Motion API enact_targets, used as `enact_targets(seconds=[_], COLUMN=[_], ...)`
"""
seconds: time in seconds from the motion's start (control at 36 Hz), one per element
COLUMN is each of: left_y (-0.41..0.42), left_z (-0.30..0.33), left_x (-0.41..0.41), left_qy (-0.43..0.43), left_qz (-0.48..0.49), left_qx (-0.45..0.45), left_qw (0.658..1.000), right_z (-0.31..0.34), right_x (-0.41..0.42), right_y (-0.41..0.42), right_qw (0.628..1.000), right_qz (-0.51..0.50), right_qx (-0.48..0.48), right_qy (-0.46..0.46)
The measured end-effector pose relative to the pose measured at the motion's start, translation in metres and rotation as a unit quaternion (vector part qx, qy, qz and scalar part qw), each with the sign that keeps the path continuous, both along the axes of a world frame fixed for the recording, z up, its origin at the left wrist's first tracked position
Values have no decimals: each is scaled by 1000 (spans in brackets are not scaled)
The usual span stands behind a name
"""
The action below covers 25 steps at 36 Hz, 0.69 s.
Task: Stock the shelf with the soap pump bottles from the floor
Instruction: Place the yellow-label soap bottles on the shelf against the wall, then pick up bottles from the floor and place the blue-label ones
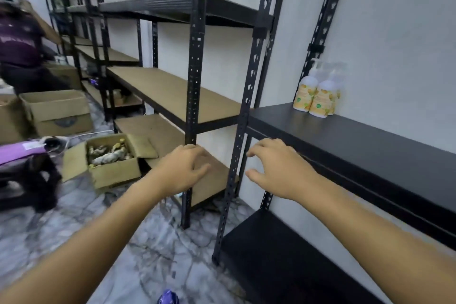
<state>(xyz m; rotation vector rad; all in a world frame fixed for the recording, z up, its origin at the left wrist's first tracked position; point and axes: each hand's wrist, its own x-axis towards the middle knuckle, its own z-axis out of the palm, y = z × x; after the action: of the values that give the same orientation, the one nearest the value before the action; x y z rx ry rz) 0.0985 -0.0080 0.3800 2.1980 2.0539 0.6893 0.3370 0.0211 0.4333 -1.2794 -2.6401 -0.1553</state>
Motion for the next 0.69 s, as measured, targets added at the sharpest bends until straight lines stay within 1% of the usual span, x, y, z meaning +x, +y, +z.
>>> enact_targets(seconds=[0.17,0.31,0.39,0.53,0.69], left_y=[-64,-110,-138,-183,-225], left_z=[-69,-148,-194,-264,-334], left_x=[-40,-71,-88,-108,-118], left_qy=[-68,-125,-156,-211,-267], left_qz=[67,131,171,234,311], left_qx=[-83,-152,-170,-211,-226], left_qw=[992,972,958,925,884], right_z=[-81,-162,-209,-273,-331], right_x=[-52,-102,-127,-156,-176], right_y=[-28,-60,-78,-99,-112], right_qw=[994,973,959,933,902], right_qz=[39,64,82,98,118], right_qx=[-101,-220,-272,-338,-378], right_qy=[28,3,-10,-74,-172])
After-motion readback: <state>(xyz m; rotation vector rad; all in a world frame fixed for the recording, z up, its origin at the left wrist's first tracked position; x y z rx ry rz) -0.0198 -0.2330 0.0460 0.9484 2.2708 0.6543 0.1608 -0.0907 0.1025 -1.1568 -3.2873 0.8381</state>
